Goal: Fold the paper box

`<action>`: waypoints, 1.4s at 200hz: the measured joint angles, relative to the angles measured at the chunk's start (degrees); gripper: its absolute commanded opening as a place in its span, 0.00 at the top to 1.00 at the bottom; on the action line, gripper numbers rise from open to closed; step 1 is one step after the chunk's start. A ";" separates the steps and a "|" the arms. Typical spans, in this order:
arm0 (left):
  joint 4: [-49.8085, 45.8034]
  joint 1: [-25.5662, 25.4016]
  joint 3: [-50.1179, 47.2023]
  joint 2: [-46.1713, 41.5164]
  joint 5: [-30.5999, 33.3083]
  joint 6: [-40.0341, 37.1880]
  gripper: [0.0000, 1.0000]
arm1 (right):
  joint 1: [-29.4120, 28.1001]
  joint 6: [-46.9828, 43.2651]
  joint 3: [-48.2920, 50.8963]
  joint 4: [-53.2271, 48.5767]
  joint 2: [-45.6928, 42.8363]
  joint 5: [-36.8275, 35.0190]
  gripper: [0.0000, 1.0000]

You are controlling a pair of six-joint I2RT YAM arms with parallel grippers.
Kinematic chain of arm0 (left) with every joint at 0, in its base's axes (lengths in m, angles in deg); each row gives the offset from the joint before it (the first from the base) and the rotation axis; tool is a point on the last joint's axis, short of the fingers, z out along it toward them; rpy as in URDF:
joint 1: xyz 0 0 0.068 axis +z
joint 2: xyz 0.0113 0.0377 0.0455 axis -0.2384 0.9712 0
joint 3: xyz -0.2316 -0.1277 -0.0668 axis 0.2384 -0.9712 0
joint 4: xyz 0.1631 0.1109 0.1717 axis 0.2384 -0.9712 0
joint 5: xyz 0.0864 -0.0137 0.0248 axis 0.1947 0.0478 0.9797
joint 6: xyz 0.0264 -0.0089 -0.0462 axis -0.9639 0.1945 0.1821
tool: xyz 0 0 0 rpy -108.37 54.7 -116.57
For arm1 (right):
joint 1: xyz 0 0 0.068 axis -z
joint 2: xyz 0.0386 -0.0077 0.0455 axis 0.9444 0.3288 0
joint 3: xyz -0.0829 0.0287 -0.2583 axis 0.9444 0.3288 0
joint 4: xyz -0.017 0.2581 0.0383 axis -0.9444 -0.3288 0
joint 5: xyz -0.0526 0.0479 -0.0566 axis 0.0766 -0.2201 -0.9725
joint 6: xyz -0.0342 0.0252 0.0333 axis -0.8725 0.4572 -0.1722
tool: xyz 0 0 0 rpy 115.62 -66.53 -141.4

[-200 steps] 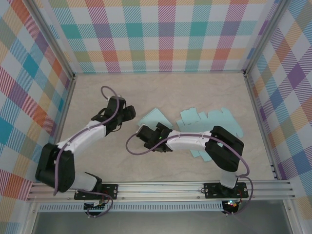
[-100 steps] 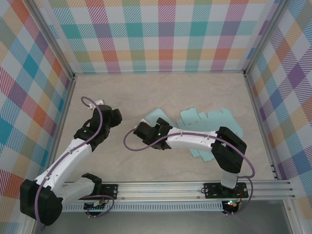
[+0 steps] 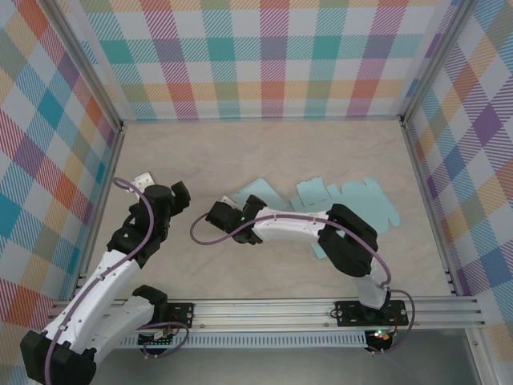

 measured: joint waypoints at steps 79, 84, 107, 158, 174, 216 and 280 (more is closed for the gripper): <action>-0.17 0.00 -1.33 -1.33 3.52 1.25 0.00 | 0.13 -1.66 -4.24 -0.74 6.88 -6.23 0.34; -0.17 0.00 -1.36 -1.33 3.52 1.25 0.00 | 0.13 -1.42 -4.26 -0.76 6.91 -6.51 0.36; -0.20 0.00 -1.40 -1.33 3.52 1.27 0.00 | 0.48 -1.84 -4.28 -0.79 6.91 -7.85 0.46; -0.17 0.00 -1.40 -1.33 3.52 1.27 0.00 | 0.90 -2.99 -4.28 -0.20 6.91 -9.97 0.63; -0.17 0.00 -1.40 -1.33 3.52 1.27 0.00 | 0.96 -3.19 -4.26 0.28 6.95 -10.54 0.56; -0.17 0.00 -1.40 -1.33 3.52 1.27 0.00 | 1.27 -4.26 -4.13 1.60 8.20 -11.41 0.46; -0.17 0.00 -1.40 -1.33 3.50 1.29 0.00 | 1.64 -4.28 -3.63 2.38 8.96 -11.32 0.51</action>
